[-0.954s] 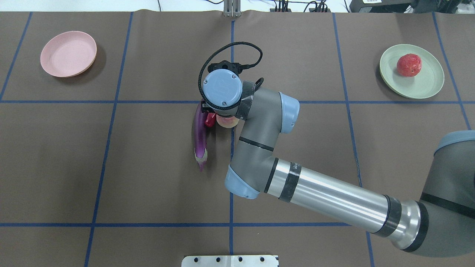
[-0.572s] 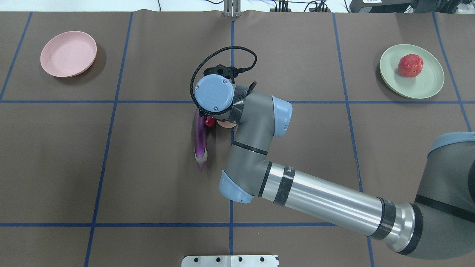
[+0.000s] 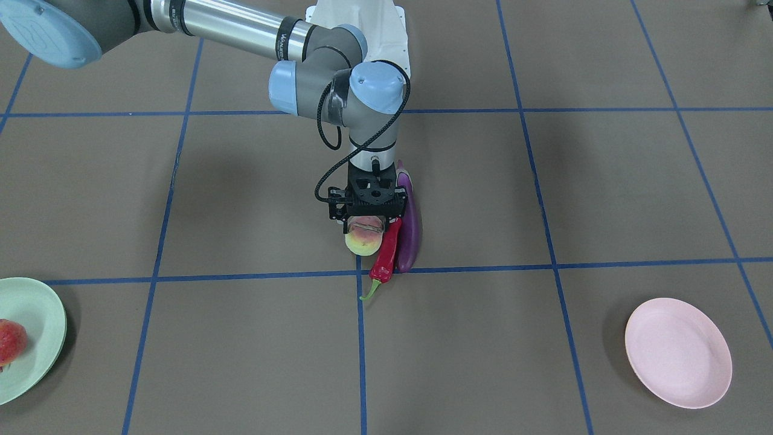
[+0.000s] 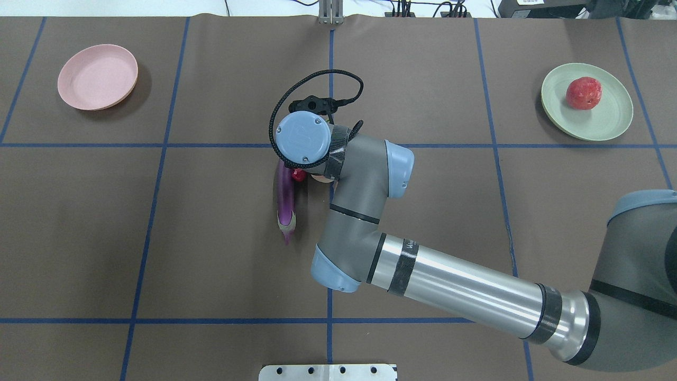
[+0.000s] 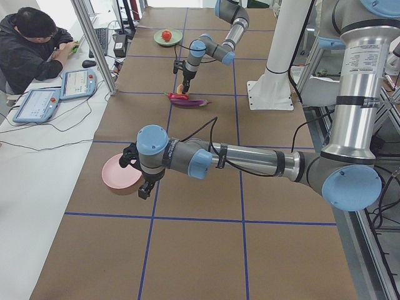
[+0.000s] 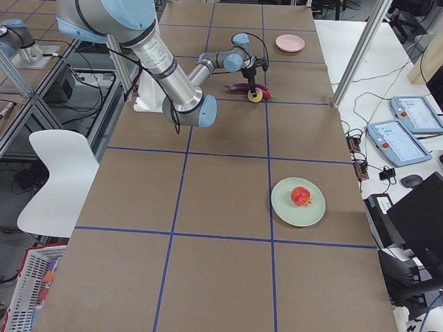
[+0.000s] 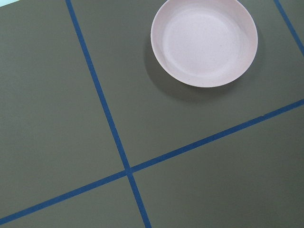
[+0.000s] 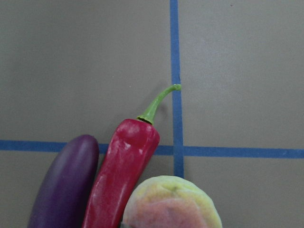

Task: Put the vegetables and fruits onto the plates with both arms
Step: 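Close the right gripper on the peach and lift it, then carry the peach to the green plate and release it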

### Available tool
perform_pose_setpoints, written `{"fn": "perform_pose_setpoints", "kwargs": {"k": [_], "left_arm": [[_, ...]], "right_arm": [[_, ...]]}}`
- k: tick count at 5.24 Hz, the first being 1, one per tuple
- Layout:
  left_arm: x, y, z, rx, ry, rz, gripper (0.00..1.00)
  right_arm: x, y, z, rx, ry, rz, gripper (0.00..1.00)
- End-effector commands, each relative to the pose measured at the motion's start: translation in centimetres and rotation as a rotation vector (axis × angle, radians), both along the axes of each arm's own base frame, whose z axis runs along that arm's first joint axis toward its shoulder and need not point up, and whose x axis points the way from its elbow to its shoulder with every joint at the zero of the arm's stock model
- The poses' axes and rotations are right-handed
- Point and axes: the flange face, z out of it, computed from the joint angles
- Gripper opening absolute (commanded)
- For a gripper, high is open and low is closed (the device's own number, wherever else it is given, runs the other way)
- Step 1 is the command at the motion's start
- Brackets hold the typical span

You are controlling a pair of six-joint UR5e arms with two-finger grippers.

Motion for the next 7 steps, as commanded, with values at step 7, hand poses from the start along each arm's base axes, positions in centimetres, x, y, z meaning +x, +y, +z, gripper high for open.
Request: {"fn": "perform_pose_setpoints", "kwargs": {"k": [7], "left_arm": [[0.2, -0.3, -0.4, 0.021, -0.001, 0.002, 1.00]], "right_arm": [[41.3, -18.4, 29.5, 0.245, 0.092, -0.383, 0.00]]}}
